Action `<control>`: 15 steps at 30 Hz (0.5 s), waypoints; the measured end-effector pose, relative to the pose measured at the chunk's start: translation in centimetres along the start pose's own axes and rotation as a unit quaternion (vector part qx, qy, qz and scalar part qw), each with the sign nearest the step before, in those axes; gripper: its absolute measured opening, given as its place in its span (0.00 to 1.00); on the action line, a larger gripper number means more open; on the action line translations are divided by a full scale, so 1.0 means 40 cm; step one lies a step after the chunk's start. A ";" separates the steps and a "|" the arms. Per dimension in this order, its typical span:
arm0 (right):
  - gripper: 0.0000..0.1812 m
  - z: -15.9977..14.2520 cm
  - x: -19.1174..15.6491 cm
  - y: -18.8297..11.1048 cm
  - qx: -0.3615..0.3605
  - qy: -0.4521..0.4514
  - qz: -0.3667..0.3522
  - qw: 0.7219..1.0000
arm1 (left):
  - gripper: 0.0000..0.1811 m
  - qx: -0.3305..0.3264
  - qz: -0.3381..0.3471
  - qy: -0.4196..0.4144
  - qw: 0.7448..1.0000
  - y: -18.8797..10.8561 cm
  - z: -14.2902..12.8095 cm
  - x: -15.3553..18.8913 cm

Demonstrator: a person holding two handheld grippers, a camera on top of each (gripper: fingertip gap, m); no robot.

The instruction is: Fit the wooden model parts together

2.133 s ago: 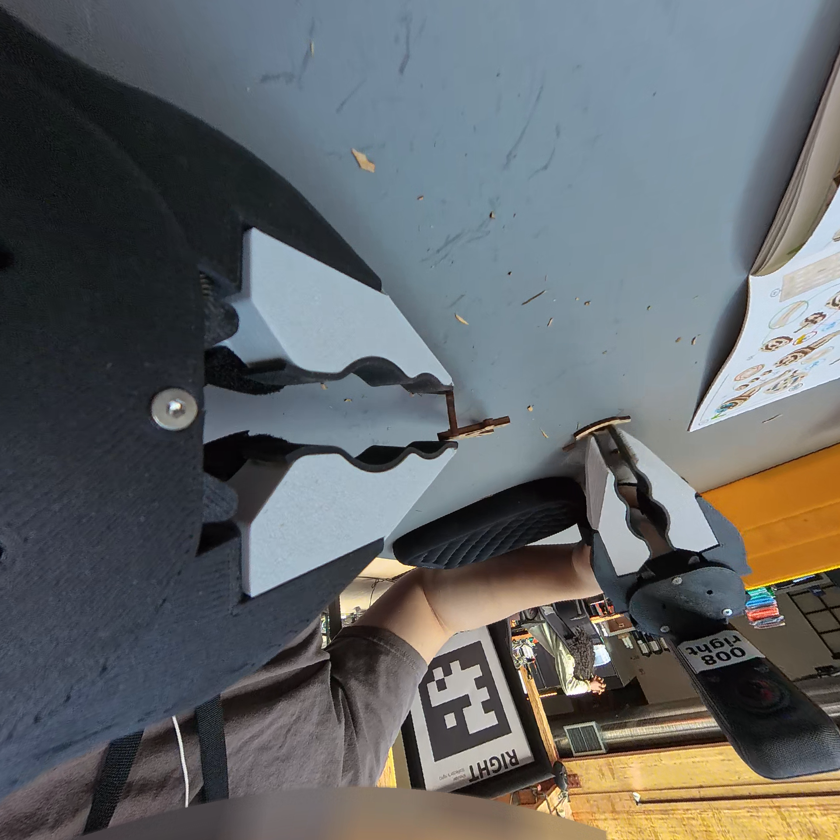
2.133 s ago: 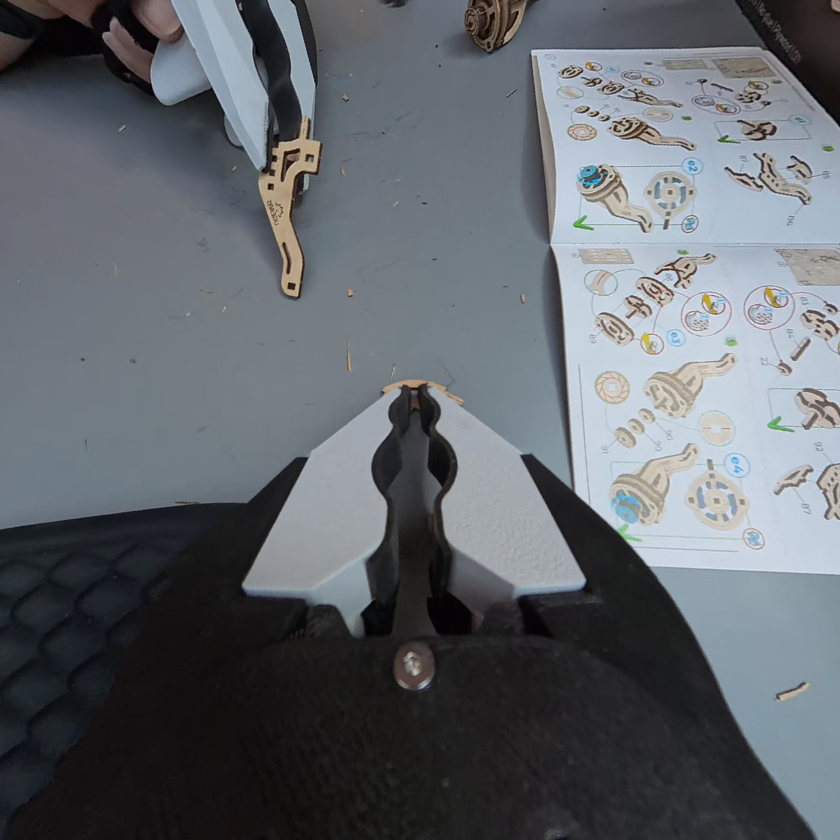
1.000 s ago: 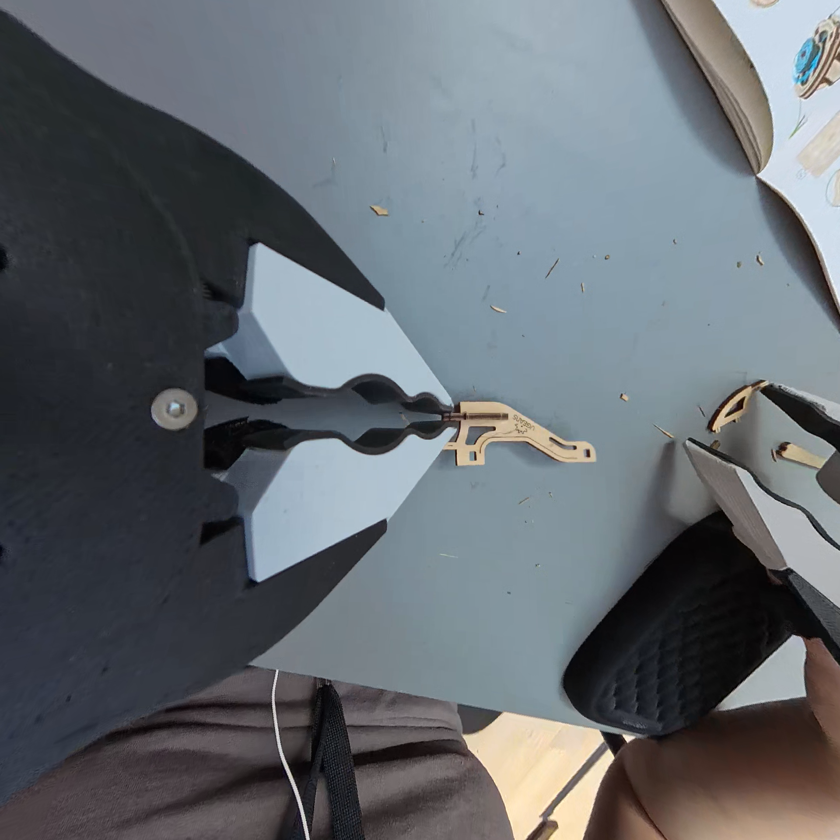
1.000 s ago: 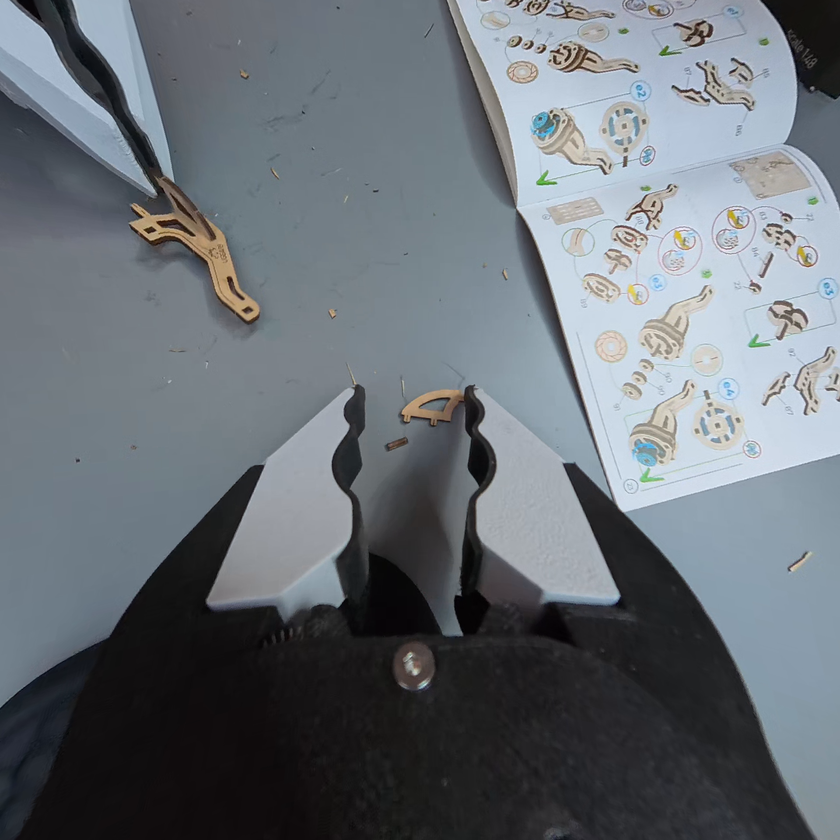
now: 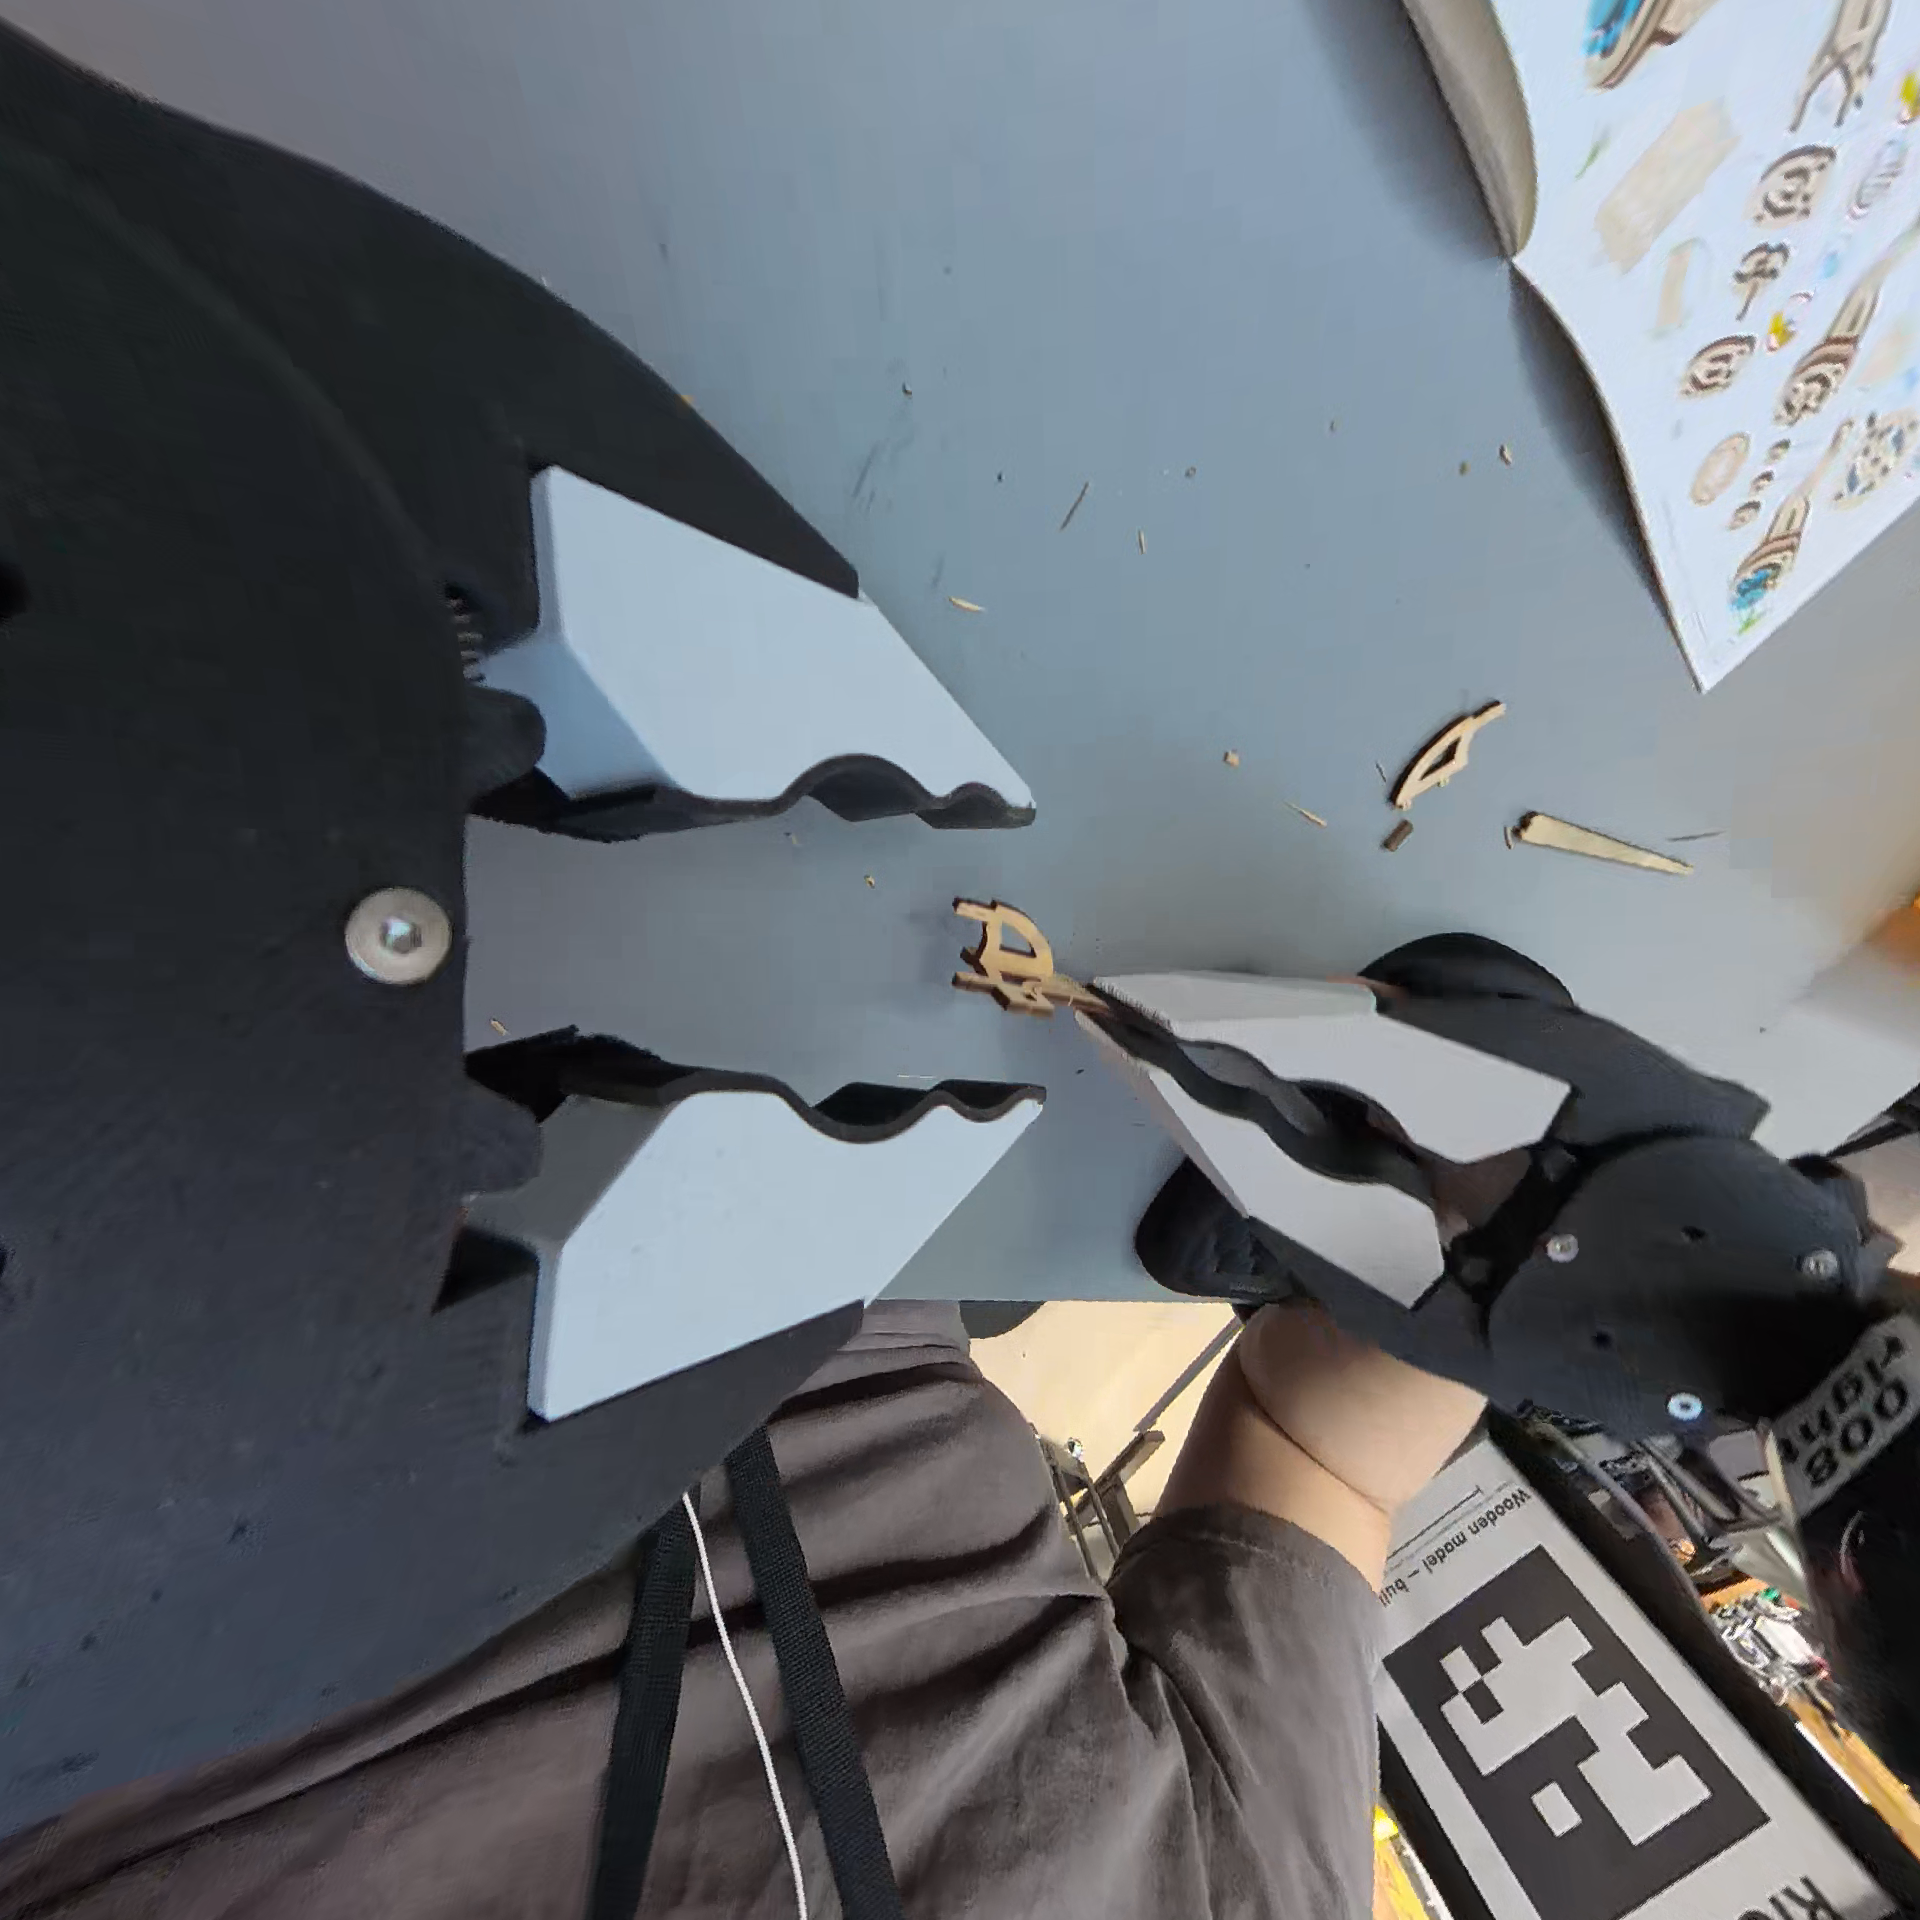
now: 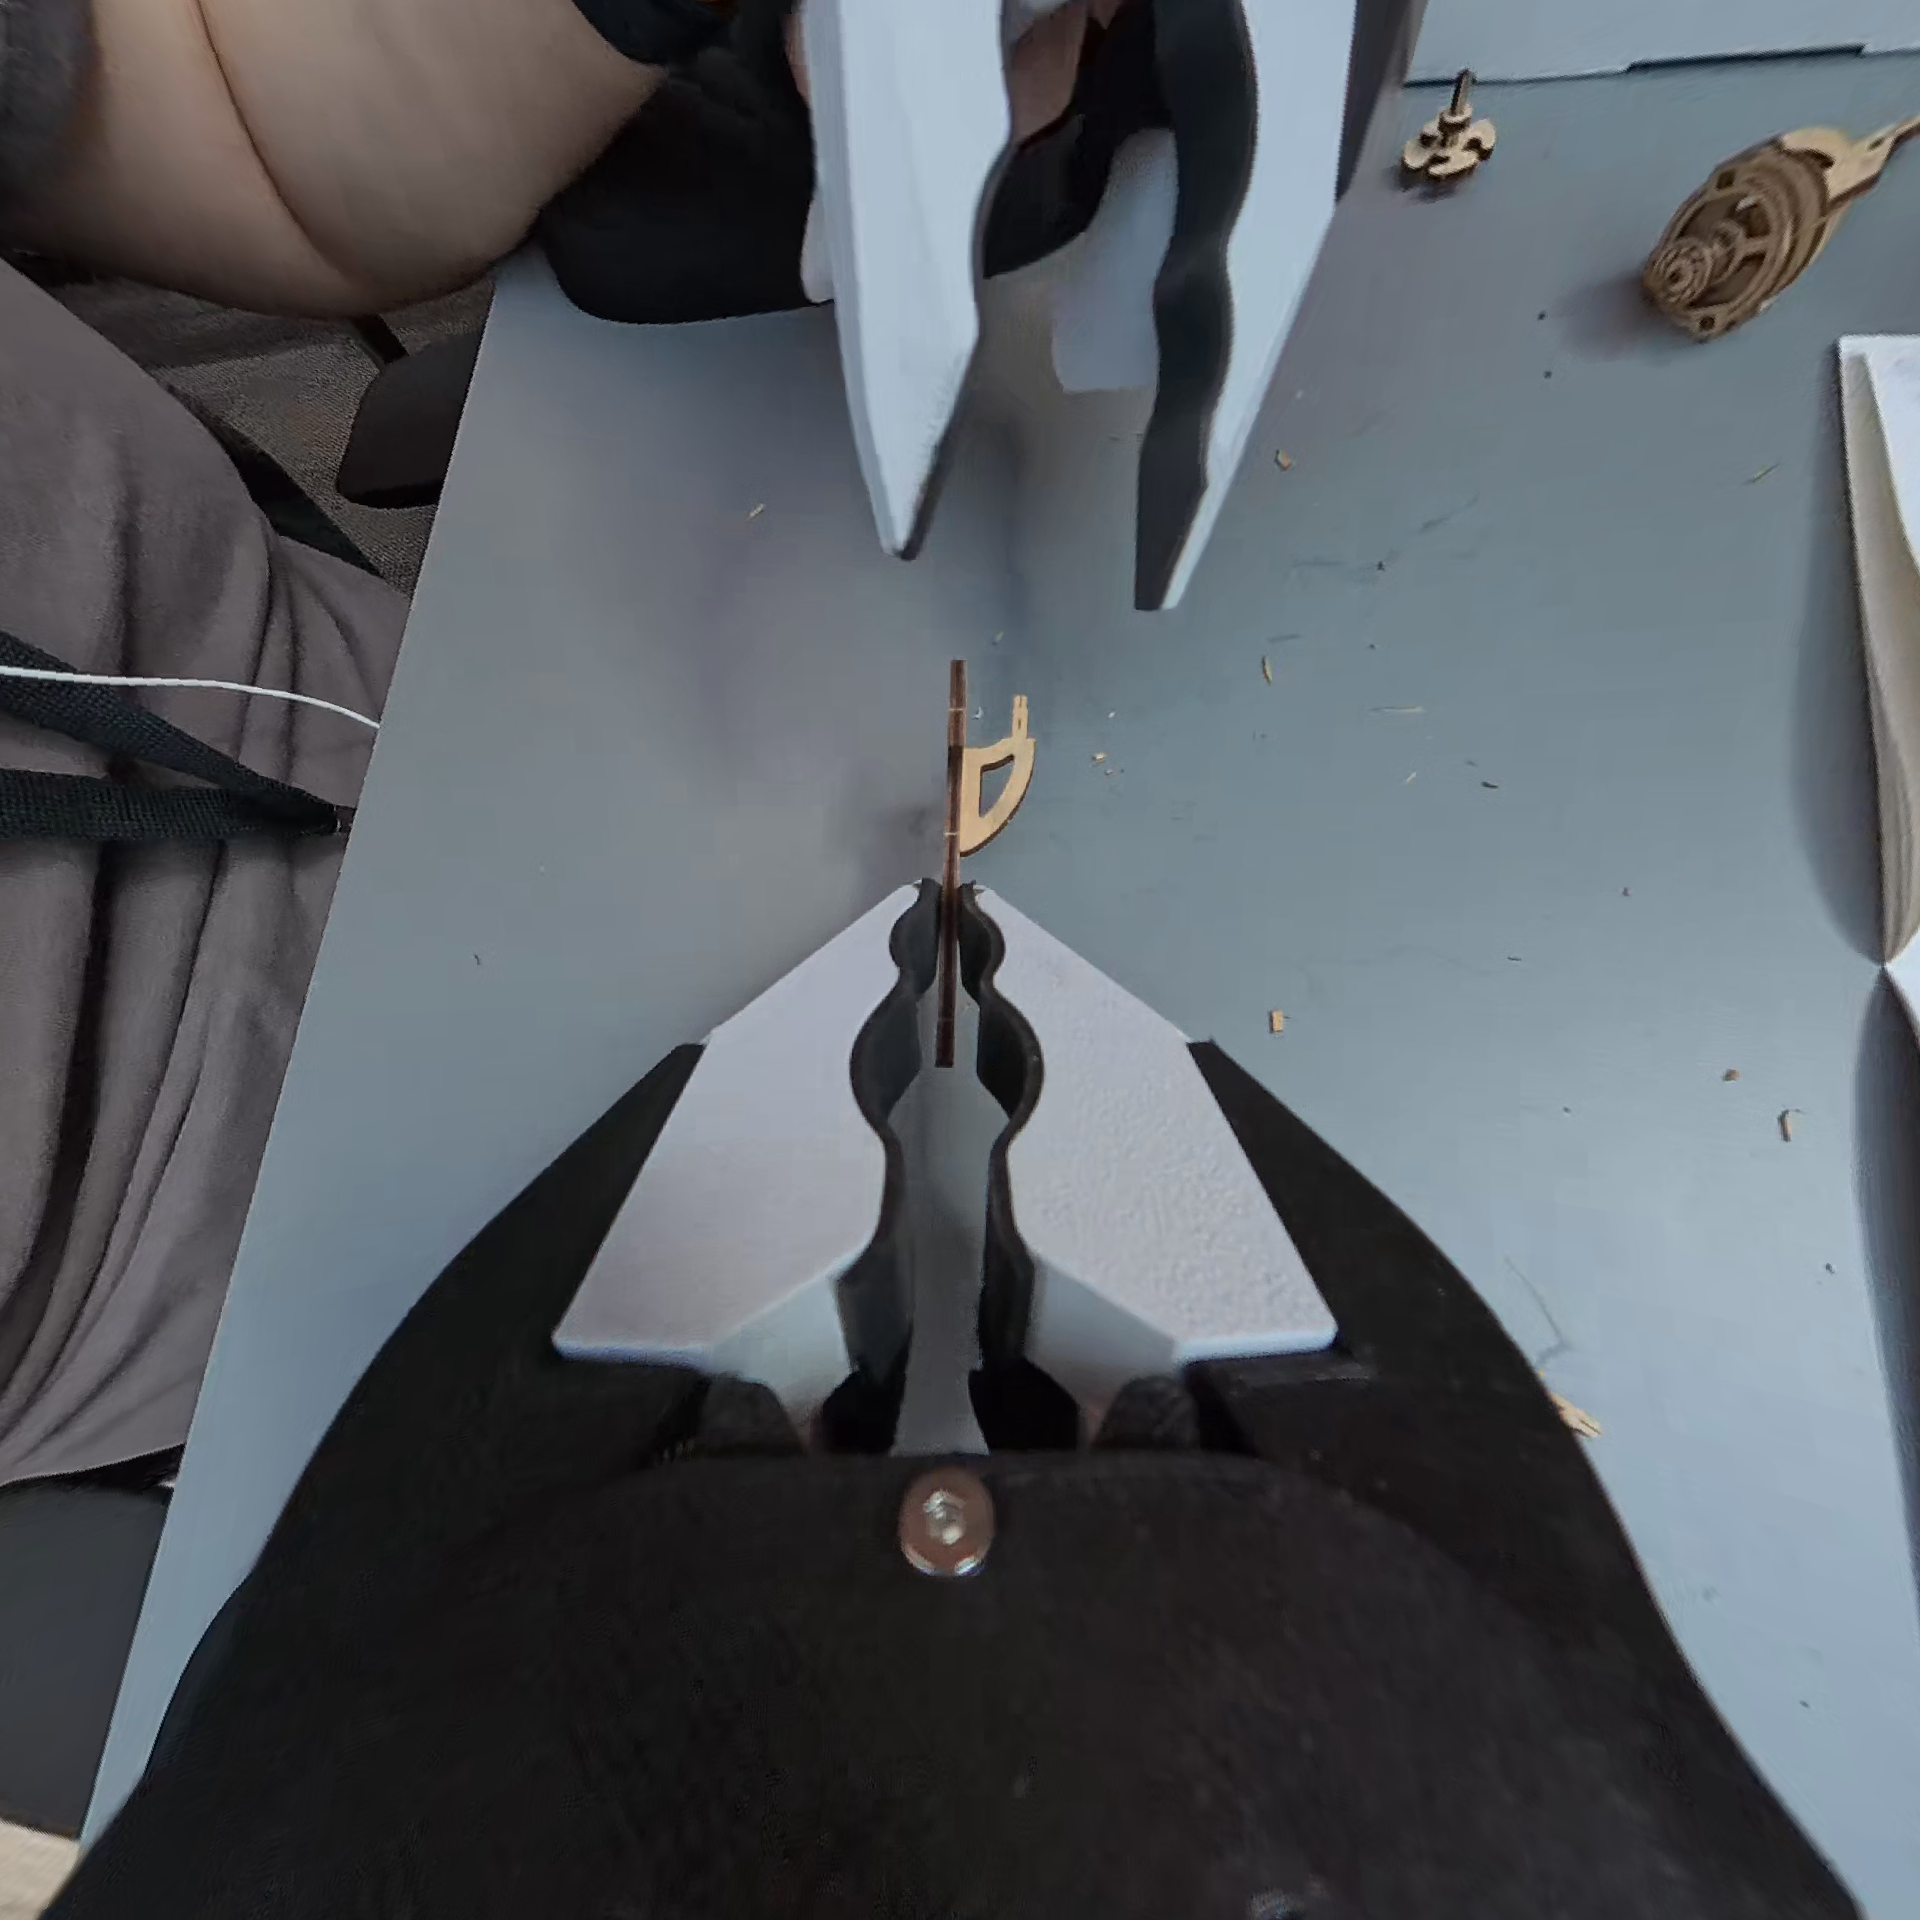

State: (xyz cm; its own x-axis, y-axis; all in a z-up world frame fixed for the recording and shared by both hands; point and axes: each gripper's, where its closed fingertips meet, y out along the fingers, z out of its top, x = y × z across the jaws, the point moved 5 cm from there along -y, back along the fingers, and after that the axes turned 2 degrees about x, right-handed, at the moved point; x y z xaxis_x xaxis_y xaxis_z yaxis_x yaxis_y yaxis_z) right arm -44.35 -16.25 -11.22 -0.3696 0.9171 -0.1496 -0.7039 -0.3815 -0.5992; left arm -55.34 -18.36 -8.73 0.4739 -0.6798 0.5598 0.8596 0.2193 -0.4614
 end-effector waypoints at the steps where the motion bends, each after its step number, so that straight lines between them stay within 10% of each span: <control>1: 0.01 -0.003 0.005 0.003 -0.007 0.017 0.007 1.000 | 0.24 -0.001 0.000 0.018 1.000 0.003 -0.001 0.005; 10: 0.11 -0.015 0.031 0.000 -0.034 0.069 0.013 0.997 | 0.13 -0.081 0.043 0.089 0.992 0.061 -0.045 -0.027; 15: 0.13 -0.020 0.093 -0.153 0.030 0.072 -0.121 0.990 | 0.14 -0.091 0.045 0.080 0.992 0.072 -0.058 -0.031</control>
State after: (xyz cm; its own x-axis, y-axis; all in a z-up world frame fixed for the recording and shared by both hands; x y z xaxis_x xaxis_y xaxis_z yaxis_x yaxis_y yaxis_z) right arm -40.94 -10.43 -8.72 -0.0992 0.9878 -0.1201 -0.7971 -0.1511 -0.5846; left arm -53.90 -18.50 -12.33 0.4992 -0.7680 0.4012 0.7594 0.1649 -0.6293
